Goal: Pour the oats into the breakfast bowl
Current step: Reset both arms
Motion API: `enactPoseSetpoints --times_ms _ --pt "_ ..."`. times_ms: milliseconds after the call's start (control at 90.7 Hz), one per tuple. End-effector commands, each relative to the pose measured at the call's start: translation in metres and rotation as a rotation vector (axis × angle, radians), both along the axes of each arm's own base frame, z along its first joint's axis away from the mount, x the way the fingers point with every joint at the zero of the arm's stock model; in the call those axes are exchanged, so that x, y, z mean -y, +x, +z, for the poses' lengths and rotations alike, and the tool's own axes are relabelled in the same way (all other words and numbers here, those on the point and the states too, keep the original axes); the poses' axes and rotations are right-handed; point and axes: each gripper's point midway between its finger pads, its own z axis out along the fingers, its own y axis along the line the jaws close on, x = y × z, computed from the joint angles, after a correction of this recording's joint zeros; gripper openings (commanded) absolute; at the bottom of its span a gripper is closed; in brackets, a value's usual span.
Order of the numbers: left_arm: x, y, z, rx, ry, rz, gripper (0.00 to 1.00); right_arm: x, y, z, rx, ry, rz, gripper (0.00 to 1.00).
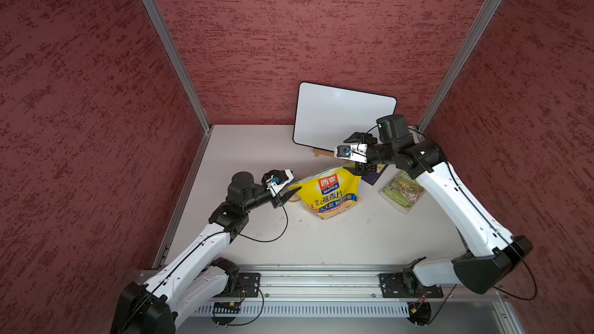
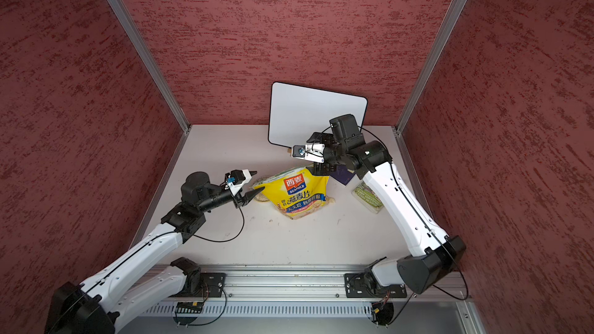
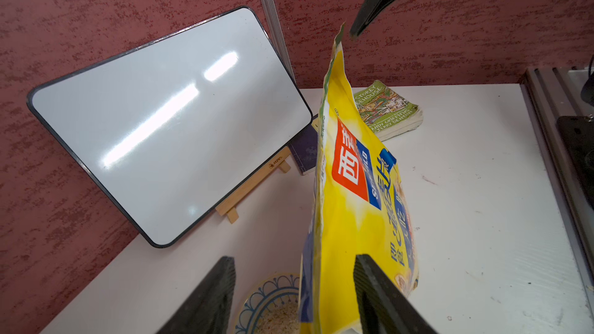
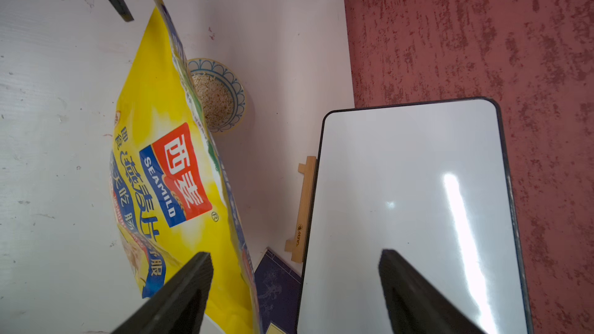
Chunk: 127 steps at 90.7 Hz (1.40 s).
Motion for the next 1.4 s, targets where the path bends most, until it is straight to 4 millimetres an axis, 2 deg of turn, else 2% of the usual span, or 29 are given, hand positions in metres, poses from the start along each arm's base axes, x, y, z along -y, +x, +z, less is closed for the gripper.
enactPoseSetpoints --times_ms 0,77,154,287,375,430,518,584,595,606,705,893,1069,1179,1389 --pt "-0.006 -0.003 0.022 0.039 -0.062 0.025 0.75 0.003 -0.009 0.028 0.007 0.154 -0.036 0.96" --pt "-0.011 -0.007 0.035 0.066 -0.110 0.052 0.83 0.011 -0.014 0.047 0.032 0.249 -0.094 0.99" --pt "-0.019 -0.013 0.048 0.091 -0.165 0.083 0.88 0.023 -0.027 0.063 0.037 0.333 -0.169 0.99" --pt "-0.043 -0.014 0.068 0.125 -0.270 0.213 0.93 0.053 -0.046 0.073 0.032 0.475 -0.354 0.99" --pt "-0.073 -0.009 0.081 0.149 -0.375 0.386 0.97 0.081 -0.052 0.068 0.039 0.556 -0.529 0.99" --pt "-0.105 -0.003 0.085 0.155 -0.457 0.557 0.99 0.102 -0.053 0.058 0.050 0.582 -0.653 0.99" --pt "-0.152 -0.004 0.077 0.158 -0.553 0.801 1.00 0.136 -0.051 0.032 0.053 0.612 -0.870 0.99" --pt "-0.190 -0.007 0.060 0.133 -0.612 1.006 1.00 0.155 -0.051 0.012 0.063 0.629 -0.991 0.99" --pt "-0.196 -0.007 0.055 0.125 -0.614 1.040 1.00 0.159 -0.052 0.017 0.082 0.652 -1.007 0.99" --pt "-0.202 -0.009 0.051 0.119 -0.614 1.073 1.00 0.163 -0.052 0.014 0.088 0.655 -1.030 0.99" --pt "-0.233 -0.017 0.021 0.077 -0.600 1.253 1.00 0.190 -0.052 -0.011 0.130 0.716 -1.184 0.99" --pt "-0.254 -0.022 -0.023 -0.015 -0.577 1.399 1.00 0.205 -0.038 -0.087 0.059 0.787 -1.327 0.99" --pt "-0.259 -0.012 -0.047 -0.016 -0.503 1.448 1.00 0.205 -0.020 -0.138 0.096 0.825 -1.324 0.99" --pt "-0.257 0.003 -0.056 -0.034 -0.475 1.424 1.00 0.212 -0.009 -0.162 0.127 0.830 -1.340 0.99" --pt "-0.256 0.029 -0.072 -0.041 -0.469 1.355 1.00 0.213 0.012 -0.180 0.156 0.901 -1.307 0.99"
